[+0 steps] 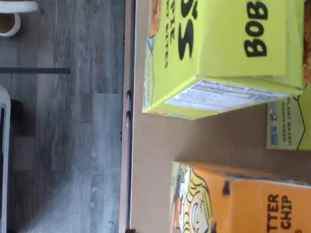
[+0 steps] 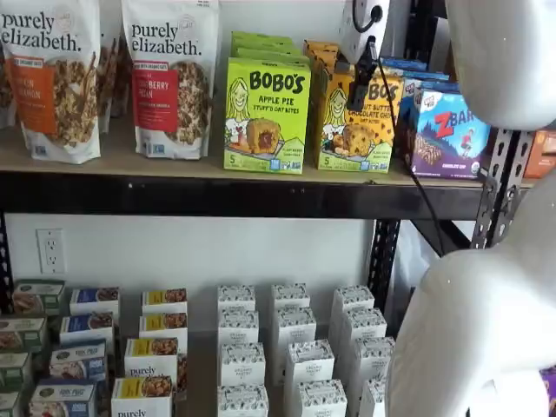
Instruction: Pick up the orange box on the top shelf, the fifth box from the left
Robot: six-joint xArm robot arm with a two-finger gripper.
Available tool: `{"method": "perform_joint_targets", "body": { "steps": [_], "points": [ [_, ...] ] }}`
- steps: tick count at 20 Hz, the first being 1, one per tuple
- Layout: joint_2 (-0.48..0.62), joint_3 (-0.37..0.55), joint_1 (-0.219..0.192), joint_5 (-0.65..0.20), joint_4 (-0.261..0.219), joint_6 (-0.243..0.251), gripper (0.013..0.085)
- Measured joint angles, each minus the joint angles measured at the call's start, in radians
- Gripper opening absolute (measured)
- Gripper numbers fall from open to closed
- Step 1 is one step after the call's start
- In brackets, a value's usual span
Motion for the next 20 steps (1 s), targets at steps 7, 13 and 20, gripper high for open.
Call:
{"method": "perform_joint_targets", "body": {
  "steps": [7, 13, 20],
  "points": [
    [-0.007, 0.013, -0.002, -0.020, 0.009, -0.001, 0.0730],
    [-0.004, 0.009, -0.006, -0.018, 0.014, -0.004, 0.0610],
    [-0.002, 0.006, -0.010, -0.014, 0.019, -0.007, 0.0530]
  ]
}}
